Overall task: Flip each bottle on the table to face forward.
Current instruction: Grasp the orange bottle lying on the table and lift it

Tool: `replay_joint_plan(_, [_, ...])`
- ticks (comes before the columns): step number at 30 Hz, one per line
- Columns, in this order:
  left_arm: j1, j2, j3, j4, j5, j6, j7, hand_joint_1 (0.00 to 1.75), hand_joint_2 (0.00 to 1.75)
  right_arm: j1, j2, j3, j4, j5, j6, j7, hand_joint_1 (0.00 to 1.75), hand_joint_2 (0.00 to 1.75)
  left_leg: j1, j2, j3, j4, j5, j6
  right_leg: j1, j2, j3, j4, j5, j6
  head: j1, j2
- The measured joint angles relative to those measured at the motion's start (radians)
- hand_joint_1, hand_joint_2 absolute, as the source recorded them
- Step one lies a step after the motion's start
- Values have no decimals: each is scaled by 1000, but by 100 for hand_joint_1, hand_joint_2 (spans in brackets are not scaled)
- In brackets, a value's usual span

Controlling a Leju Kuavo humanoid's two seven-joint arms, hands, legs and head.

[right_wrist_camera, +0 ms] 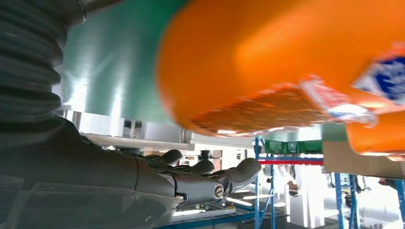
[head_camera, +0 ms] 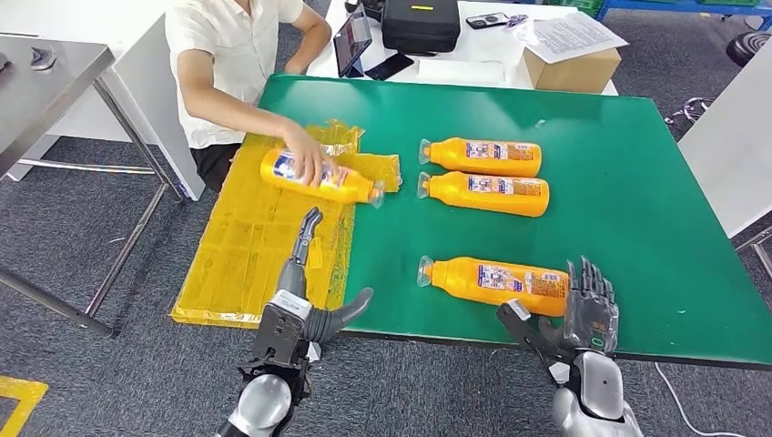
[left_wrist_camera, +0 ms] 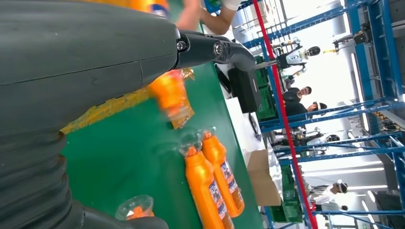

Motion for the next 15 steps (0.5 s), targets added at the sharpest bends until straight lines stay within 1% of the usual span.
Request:
replay_joint_plan(7, [-7,0,-3,8,22,3,-11,0,175,-125,-13,45,172,14,-16,-13,0,175,0,0,2,0,0,0,0,0,2,0,1,-2,0,0])
replay_joint_plan(15, [-11,0,-10,14,24,8,-18,0,175,-195,-12,109,270,71,-55,-3,0,175,0,1,3,0,1,0,0,0,2,0,2,-2,0,0])
